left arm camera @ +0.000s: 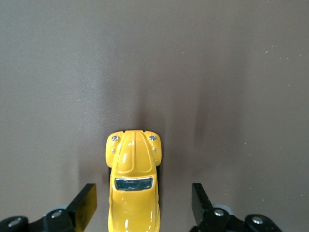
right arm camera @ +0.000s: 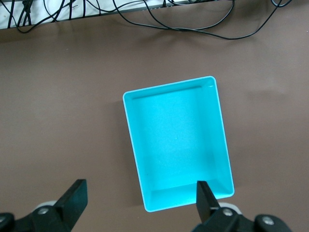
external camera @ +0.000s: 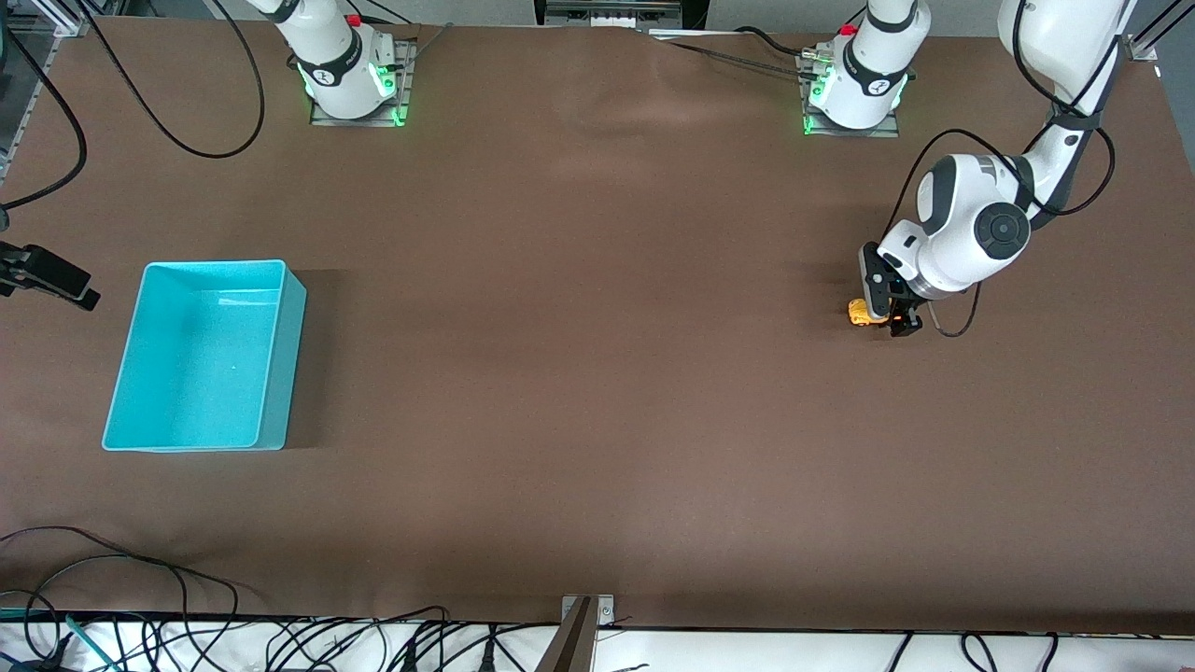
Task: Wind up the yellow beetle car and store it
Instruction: 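Press the car down with the left gripper and pull it backward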
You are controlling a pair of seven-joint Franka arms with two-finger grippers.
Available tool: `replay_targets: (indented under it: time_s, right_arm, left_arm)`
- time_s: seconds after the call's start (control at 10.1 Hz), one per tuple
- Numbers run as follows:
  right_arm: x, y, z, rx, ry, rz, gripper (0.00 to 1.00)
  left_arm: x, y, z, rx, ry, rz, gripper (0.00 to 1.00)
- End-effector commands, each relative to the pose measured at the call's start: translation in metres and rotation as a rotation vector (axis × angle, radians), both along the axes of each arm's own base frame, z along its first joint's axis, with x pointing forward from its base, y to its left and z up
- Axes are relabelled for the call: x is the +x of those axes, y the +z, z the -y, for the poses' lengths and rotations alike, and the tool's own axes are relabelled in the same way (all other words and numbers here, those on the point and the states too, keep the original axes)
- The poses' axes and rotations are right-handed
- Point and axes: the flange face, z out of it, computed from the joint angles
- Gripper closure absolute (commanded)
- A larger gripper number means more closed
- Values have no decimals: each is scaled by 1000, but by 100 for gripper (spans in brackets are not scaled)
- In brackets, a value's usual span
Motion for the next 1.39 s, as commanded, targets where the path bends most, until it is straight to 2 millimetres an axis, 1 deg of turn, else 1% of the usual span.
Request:
replay_targets:
  time_s: [0.0, 0.2, 0.4, 0.5, 0.6, 0.7, 0.79, 0.99, 1.29]
  right_arm:
    - [-2, 8, 2, 12, -5, 11, 0]
    - [-2, 8, 2, 11, -5, 11, 0]
    - [-2, 8, 2, 12, -9, 13, 0]
    - [-2, 8, 3, 10, -9, 11, 0]
    - [-2, 8, 6, 10, -15, 12, 0]
    - [-2, 8, 8, 10, -20, 12, 0]
    - [-3, 8, 10, 9, -23, 12, 0]
    - [-3, 9, 11, 9, -24, 13, 0]
    - [-3, 9, 11, 9, -24, 13, 0]
  left_arm:
    - [0, -5, -1, 9, -40, 18, 53]
    - [0, -3, -1, 9, -40, 21, 100]
    - [2, 7, 0, 10, -47, 37, 100]
    - [4, 12, 16, 6, -86, 43, 100]
    - [3, 13, 37, -4, -123, 45, 100]
    - [2, 12, 43, -6, -135, 44, 100]
    - [2, 12, 46, -6, -138, 42, 100]
    - [1, 7, 44, -7, -127, 33, 100]
    - [-6, -17, 36, -8, -112, -12, 100]
